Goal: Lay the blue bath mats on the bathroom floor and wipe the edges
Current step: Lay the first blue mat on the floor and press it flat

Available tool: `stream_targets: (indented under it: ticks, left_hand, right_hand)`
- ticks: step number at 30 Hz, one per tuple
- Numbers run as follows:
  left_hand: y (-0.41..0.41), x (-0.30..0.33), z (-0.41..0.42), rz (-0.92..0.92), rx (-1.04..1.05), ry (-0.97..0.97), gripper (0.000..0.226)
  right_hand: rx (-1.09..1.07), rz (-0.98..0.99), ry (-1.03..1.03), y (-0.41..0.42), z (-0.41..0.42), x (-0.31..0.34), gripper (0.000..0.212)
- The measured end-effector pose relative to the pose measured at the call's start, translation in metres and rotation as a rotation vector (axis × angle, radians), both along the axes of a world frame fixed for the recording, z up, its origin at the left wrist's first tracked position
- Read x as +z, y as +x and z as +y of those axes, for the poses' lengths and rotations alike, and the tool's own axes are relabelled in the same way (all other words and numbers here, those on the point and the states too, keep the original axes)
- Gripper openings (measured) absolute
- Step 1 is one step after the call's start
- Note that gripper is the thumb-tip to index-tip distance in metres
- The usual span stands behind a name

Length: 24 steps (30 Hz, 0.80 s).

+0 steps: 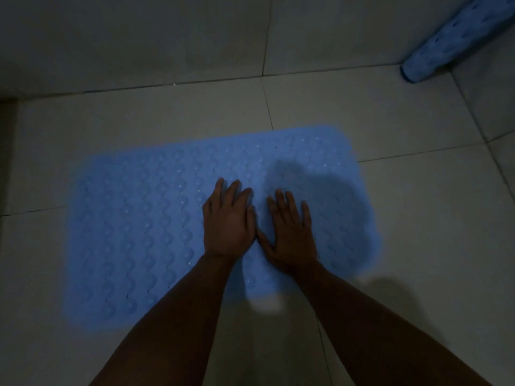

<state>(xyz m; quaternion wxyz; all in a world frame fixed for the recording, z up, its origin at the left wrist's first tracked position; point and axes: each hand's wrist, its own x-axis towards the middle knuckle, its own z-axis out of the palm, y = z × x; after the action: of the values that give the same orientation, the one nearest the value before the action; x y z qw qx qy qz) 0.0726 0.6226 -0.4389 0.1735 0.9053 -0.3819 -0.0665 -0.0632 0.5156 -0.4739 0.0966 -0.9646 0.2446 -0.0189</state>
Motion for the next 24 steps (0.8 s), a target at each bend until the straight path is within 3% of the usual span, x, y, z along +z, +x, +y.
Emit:
stream_targets:
  ticks: [8, 14, 19, 24]
  left_hand:
    - [-0.003, -0.004, 0.016, -0.008, 0.058, -0.030, 0.049]
    - [-0.014, 0.002, 0.013, -0.019, 0.087, 0.057, 0.054]
    - [-0.051, -0.004, -0.037, 0.010, -0.087, 0.044, 0.051]
    - [-0.100, -0.017, -0.092, 0.024, -0.323, 0.017, 0.064]
  right_hand:
    - [-0.029, 0.070, 0.089, 0.006, 0.002, 0.002, 0.084]
    - [-0.075, 0.045, 0.225, 0.046, -0.057, 0.066, 0.057]
    - [-0.138, -0.063, 0.287, 0.042, -0.114, 0.090, 0.042]
    - [-0.204, -0.206, 0.258, 0.020, -0.144, 0.079, 0.036]
